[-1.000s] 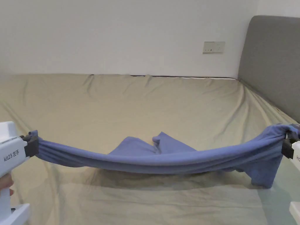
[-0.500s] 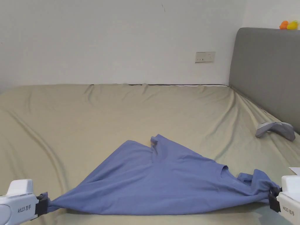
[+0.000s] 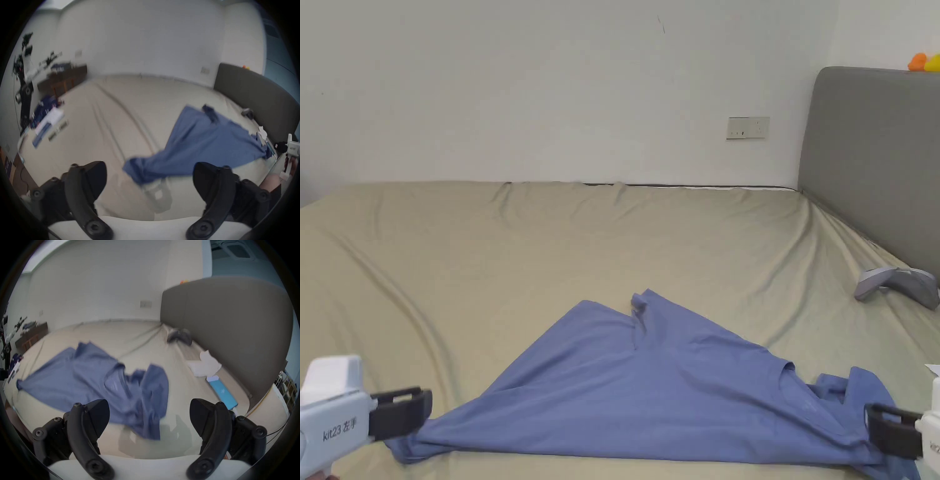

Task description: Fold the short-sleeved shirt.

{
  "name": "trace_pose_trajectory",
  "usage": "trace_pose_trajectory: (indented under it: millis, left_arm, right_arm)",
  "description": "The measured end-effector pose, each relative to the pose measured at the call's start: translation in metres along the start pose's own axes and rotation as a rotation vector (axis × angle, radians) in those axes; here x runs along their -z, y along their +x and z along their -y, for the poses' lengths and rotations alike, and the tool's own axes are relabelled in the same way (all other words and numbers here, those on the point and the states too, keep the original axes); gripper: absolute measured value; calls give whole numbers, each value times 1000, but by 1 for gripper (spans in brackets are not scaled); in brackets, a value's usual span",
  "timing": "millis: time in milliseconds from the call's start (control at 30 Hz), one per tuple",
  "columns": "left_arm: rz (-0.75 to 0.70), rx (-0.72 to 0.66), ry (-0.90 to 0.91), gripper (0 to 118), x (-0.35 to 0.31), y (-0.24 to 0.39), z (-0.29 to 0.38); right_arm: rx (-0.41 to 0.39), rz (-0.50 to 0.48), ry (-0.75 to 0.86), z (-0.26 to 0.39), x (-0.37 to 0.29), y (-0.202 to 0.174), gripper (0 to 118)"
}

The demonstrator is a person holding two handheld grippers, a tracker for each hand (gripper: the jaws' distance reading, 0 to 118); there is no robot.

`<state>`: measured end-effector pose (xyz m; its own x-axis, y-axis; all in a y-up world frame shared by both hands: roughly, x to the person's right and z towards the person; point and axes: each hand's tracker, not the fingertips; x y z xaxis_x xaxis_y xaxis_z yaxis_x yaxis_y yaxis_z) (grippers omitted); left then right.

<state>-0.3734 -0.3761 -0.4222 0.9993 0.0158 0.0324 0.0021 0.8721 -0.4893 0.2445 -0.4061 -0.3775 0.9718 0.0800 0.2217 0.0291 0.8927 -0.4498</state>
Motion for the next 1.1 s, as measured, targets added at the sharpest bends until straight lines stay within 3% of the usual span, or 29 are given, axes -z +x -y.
trace_pose_trajectory:
  millis: [33, 100, 133, 200, 233, 267, 333, 367, 400, 467, 667, 700, 900, 1100]
  left_arm:
    - [-11, 4, 65, 90, -13, 6, -9]
    - [-6, -11, 204, 75, -38, 18, -24]
    - [2, -11, 265, 69, -46, 21, -28]
    - [-7, -33, 376, 50, -68, 31, -34]
    - [10, -24, 391, 31, -75, 35, -35]
    - [23, -18, 387, 0, -78, 37, -35]
    - [-4, 2, 411, 0, -83, 44, -31]
    - [-12, 32, 421, 0, -83, 46, -28]
    - [0, 53, 415, 0, -78, 46, -24]
    - [-3, 38, 428, 0, -77, 48, -14]
    - [-9, 39, 480, 0, -64, 59, 2]
    - [-14, 45, 481, 0, -63, 62, 3]
    - [3, 82, 429, 0, -40, 61, 9]
    - [-3, 89, 396, 0, -32, 58, 16]
  right_arm:
    - [18, -1, 59, -10, -9, -3, 101]
    - [47, -29, 163, -27, -31, -14, 82]
    - [58, -44, 220, -35, -42, -20, 67]
    - [45, -51, 281, -43, -57, -33, 21]
    - [28, -50, 324, -45, -64, -41, 7]
    - [15, -46, 349, -47, -69, -47, 6]
    - [-73, -60, 430, -49, -75, -59, 5]
    - [-16, -106, 367, -47, -76, -64, 4]
    - [-22, -99, 380, -44, -78, -68, 4]
    - [-124, -89, 475, -37, -84, -80, 3]
    - [-107, -153, 441, -24, -82, -87, 1]
    - [-137, -132, 483, -22, -83, -88, 0]
    - [-136, -131, 429, -12, -74, -83, 0]
    - [-87, -142, 407, -13, -67, -77, 0]
